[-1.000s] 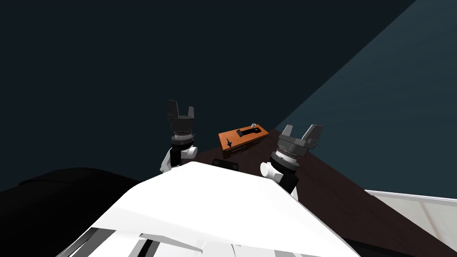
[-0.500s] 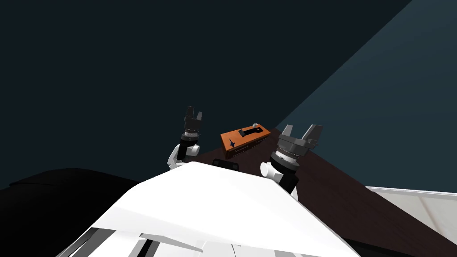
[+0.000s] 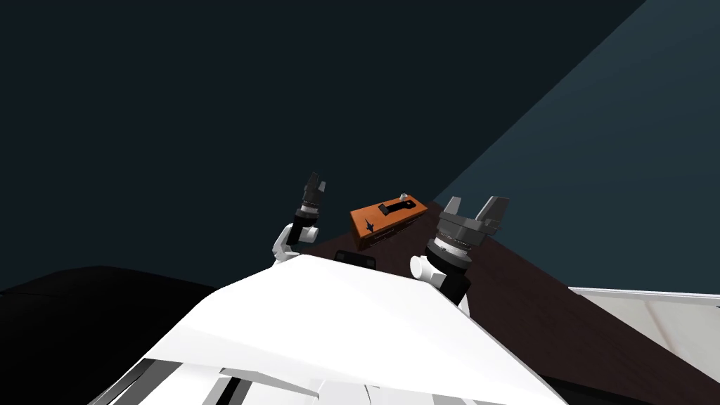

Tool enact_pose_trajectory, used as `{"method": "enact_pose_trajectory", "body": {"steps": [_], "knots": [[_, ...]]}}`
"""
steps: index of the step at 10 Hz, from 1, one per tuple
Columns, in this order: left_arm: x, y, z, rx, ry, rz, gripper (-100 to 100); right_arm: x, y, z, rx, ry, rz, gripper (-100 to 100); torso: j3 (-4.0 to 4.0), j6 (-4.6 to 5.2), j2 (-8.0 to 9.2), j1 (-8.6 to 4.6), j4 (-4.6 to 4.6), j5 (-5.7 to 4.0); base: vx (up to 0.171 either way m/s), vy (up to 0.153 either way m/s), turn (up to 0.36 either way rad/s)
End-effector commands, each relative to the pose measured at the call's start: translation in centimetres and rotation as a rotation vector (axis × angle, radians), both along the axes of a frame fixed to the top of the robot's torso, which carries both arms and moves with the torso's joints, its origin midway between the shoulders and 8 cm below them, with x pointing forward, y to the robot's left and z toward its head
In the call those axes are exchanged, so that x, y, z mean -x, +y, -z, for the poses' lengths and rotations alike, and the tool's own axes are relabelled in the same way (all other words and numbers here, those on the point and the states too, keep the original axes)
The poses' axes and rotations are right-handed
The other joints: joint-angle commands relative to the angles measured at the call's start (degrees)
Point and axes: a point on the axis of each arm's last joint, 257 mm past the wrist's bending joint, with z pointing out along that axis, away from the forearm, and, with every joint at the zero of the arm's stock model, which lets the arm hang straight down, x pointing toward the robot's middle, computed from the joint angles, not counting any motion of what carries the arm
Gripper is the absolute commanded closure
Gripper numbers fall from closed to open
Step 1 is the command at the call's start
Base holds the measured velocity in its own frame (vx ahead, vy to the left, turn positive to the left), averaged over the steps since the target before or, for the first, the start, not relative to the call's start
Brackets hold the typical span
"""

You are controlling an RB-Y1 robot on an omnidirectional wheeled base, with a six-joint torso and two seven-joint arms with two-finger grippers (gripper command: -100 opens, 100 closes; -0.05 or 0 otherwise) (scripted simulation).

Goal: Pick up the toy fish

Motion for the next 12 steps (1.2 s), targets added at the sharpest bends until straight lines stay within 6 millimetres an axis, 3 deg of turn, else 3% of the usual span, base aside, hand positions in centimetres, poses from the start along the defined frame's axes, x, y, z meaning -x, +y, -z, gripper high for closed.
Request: {"method": "enact_pose_trajectory", "body": {"steps": [1, 2, 6, 12], "knots": [[-2.0, -0.6, 2.1, 0.0, 0.07, 0.005, -100, 0.0, 0.0, 0.0, 0.0, 0.0, 0.0, 0, 0.0, 0.0, 0.0, 0.0, 0.0, 0.0, -0.042, 0.144, -0.084], [-2.4, -0.4, 3.0, 0.001, 0.089, 0.001, -100, 0.0, 0.0, 0.0, 0.0, 0.0, 0.0, 0, 0.02, 0.01, 0.03, 0.11, 0.01, 0.02, -0.017, 0.117, -0.038], [-6.7, -1.1, 8.3, -0.003, 0.253, 0.005, -100, 0.0, 0.0, 0.0, 0.0, 0.0, 0.0, 0, -0.05, -0.02, -0.09, 0.06, -0.02, 0.02, -0.009, 0.125, -0.055], [-10.9, -1.7, 15.0, -0.013, 0.442, 0.003, -100, 0.0, 0.0, 0.0, 0.0, 0.0, 0.0, 0, -0.03, -0.02, -0.06, -0.12, -0.01, -0.02, -0.016, 0.077, -0.05]]}}
